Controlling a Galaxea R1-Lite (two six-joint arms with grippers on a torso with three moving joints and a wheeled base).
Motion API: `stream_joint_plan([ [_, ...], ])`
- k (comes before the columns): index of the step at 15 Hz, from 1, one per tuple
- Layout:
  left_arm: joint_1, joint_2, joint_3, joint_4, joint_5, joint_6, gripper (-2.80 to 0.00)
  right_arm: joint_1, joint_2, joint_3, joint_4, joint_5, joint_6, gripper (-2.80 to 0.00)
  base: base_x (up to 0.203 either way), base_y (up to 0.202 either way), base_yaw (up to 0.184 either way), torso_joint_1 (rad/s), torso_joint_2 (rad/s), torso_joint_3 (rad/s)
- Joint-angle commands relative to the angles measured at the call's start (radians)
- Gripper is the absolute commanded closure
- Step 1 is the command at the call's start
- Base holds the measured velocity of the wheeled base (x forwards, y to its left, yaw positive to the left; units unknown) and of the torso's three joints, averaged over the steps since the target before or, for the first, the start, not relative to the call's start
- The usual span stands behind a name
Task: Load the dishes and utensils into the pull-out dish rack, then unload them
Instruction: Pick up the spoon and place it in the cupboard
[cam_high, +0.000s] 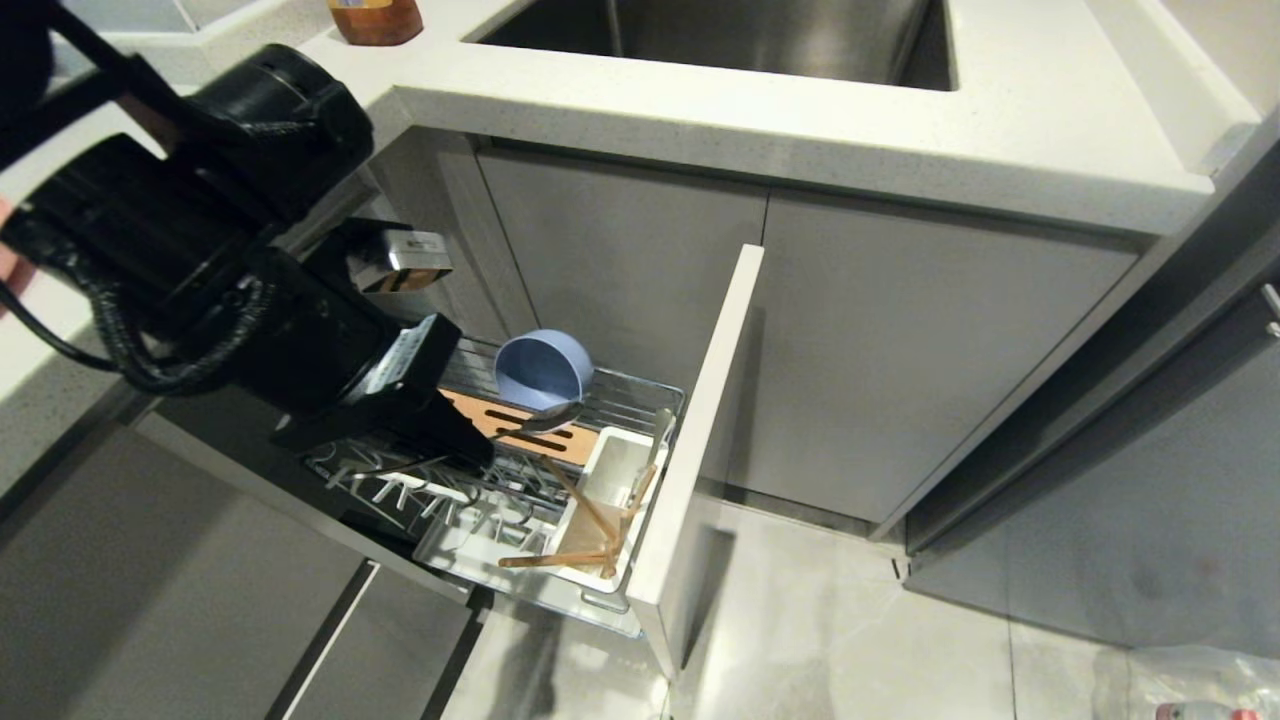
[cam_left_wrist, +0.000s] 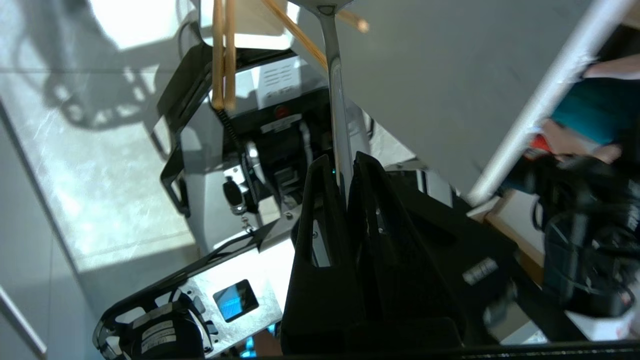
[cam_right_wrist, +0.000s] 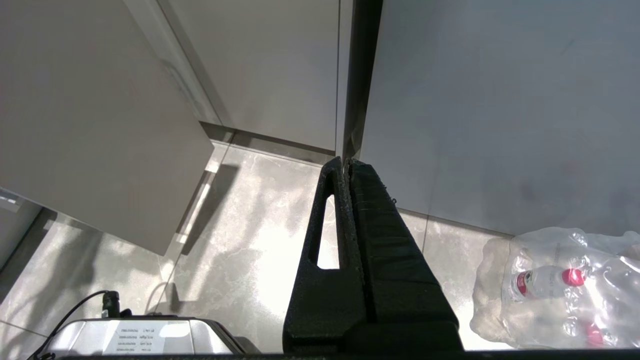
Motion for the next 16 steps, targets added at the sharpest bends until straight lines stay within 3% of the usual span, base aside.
stream_joint_plan([
  [1,-0.017,0.087,-0.018,0.009,0.009,-0.011,0.00,0.000,0.002,0.000,0.000,0.000,0.000,0.00,0.000,0.000,0.000,0.000,0.00,0.000],
  [6,-0.034,0.185,-0.020,-0.042,0.035,-0.091,0.00,0.000,0.002,0.000,0.000,0.000,0.000,0.00,0.000,0.000,0.000,0.000,0.00,0.000],
  [16,-0.048,0.263,-0.032,-0.102,0.036,-0.100,0.00,0.000,0.002,0.000,0.000,0.000,0.000,0.00,0.000,0.000,0.000,0.000,0.00,0.000],
])
